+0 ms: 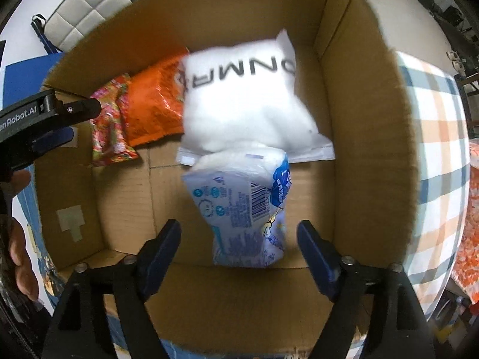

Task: Organize soft objects
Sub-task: 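Lower both packs into the box and open both tools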

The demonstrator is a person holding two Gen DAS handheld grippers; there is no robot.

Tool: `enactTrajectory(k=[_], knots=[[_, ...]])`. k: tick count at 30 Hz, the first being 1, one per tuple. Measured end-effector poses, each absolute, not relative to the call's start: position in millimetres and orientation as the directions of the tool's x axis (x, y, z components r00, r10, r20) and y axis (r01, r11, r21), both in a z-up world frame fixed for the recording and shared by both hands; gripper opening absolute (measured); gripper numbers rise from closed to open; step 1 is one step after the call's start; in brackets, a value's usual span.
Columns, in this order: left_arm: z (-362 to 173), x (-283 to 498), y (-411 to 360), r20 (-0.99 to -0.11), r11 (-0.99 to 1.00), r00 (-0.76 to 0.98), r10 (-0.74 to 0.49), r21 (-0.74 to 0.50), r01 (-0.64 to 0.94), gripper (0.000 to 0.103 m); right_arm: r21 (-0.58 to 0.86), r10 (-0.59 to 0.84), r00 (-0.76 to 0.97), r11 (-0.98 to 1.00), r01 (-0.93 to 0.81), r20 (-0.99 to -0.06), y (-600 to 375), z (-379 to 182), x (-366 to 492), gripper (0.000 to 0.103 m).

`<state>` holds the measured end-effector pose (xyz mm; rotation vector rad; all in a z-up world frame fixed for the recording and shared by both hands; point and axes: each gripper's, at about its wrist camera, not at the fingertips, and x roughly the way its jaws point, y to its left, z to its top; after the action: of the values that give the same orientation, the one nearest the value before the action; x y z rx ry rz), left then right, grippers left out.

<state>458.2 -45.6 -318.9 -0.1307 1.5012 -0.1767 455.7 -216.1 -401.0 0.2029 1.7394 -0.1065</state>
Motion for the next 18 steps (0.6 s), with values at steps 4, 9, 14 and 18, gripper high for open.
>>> enactTrajectory(k=[4, 9, 14, 18], knots=[[-292.4, 445.2, -45.6, -0.972, 0.979, 0.125, -0.200, -0.195, 0.055, 0.091, 0.037, 0.059, -0.111, 0.981, 0.193, -0.992, -212.1, -378.2, 452.4, 0.103], [-267.8, 416.4, -37.2, -0.962, 0.982, 0.202, -0.183, -0.172, 0.072, 0.099, 0.047, 0.062, -0.068, 0.979, 0.196, -0.996, -202.8, -359.2, 436.5, 0.103], [-243.8, 379.9, -28.0, -0.947, 0.984, 0.272, -0.174, -0.161, 0.071, 0.099, 0.010, 0.015, -0.026, 0.983, 0.182, -1.000, -196.3, -333.8, 417.0, 0.103], [-221.3, 352.3, -22.2, -0.931, 0.986, 0.327, -0.165, -0.147, 0.080, 0.099, -0.027, -0.030, 0.014, 0.987, 0.158, -0.999, -186.4, -316.2, 404.3, 0.103]])
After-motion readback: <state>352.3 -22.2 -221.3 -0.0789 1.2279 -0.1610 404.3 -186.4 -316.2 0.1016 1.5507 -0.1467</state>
